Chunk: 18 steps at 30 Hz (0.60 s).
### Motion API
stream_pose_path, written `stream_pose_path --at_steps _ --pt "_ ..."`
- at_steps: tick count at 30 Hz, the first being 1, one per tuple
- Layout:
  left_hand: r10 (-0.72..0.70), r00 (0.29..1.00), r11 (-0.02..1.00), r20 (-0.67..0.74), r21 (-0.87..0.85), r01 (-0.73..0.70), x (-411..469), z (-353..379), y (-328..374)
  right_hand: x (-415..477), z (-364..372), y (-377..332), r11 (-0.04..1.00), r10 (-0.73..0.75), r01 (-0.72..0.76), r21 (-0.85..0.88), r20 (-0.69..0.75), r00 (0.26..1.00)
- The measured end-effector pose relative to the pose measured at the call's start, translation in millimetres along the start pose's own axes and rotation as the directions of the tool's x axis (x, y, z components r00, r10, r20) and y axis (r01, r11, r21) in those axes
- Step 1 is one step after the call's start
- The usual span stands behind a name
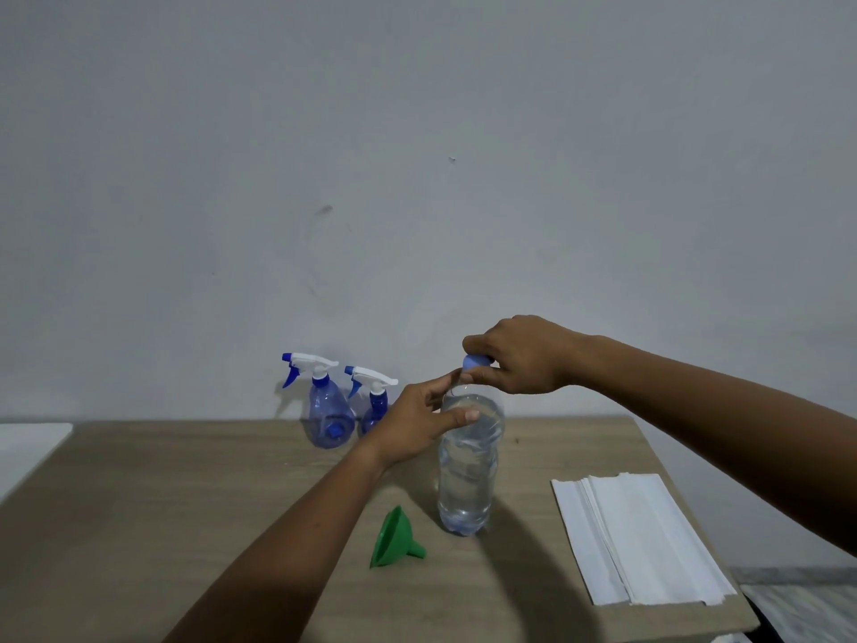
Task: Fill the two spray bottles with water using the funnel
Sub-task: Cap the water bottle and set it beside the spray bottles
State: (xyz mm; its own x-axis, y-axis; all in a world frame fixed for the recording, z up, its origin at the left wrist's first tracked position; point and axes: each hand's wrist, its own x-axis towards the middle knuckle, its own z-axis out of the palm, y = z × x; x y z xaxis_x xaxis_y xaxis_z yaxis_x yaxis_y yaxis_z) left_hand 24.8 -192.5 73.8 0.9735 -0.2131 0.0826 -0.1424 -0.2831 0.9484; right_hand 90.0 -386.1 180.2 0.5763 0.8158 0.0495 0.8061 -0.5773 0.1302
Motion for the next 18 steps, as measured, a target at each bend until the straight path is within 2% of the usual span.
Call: stream_pose_path --at_steps 6,12,14,16,18 --pt "0.017 1.0 0.999 -0.022 0.047 -0.016 -2 -1 -1 -3 3 -10 0.996 0.09 -0.09 0.02 -0.039 0.995" --pt "-0.018 1.0 1.0 -0.017 0.019 0.019 -9 2 10 -16 20 -20 0.948 0.24 -0.205 0.244 -0.121 0.963" --pt "-0.046 0.999 0.999 0.004 0.016 0.046 -16 5 10 -22 40 -29 0.848 0.343 -0.229 0.477 -0.166 0.925" --pt "-0.118 0.993 0.993 0.015 0.014 0.118 -26 4 -1 -28 64 -42 0.648 0.477 -0.219 0.729 -0.165 0.863" --pt "-0.206 0.979 0.979 0.006 0.012 0.206 -38 3 -21 -34 88 -58 0.477 0.553 -0.191 0.858 -0.123 0.824"
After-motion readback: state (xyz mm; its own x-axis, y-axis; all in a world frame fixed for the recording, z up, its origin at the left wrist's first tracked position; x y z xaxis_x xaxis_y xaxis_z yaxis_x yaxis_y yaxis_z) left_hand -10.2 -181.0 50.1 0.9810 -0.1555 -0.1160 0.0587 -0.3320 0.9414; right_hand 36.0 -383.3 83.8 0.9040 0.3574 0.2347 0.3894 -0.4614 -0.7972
